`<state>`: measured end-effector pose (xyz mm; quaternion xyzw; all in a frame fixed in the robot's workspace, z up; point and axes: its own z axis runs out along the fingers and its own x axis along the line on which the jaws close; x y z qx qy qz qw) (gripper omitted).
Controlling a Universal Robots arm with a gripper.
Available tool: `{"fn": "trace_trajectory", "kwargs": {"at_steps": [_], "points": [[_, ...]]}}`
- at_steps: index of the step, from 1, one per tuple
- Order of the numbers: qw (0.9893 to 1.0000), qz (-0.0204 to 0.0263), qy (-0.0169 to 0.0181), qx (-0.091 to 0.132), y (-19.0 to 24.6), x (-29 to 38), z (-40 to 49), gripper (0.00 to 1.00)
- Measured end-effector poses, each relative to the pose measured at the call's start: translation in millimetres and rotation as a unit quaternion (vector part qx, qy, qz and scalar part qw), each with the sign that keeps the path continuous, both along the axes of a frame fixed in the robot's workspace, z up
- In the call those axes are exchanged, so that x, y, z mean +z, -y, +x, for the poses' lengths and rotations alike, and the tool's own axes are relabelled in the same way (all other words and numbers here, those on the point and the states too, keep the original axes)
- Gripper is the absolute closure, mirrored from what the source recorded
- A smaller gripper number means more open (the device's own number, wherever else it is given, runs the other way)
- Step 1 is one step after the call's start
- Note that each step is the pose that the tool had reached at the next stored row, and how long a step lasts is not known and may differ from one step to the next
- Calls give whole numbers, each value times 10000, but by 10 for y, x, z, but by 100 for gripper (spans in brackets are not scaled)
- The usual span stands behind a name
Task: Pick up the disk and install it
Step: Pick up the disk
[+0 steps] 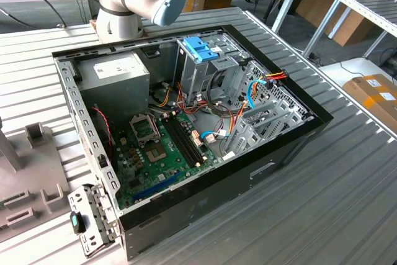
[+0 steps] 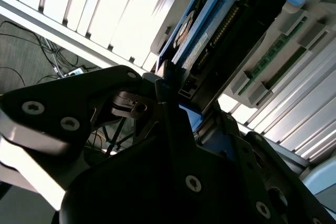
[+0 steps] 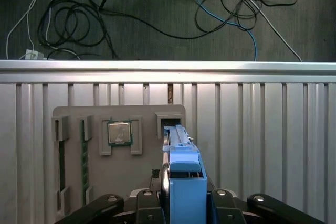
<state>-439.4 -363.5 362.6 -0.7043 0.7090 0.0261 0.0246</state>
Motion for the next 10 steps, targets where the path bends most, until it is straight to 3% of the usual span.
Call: {"fn": "trace_trajectory", "kwargs": {"at_steps": [10], "points": [[10000, 0, 1, 0, 0, 102, 3, 63]]}}
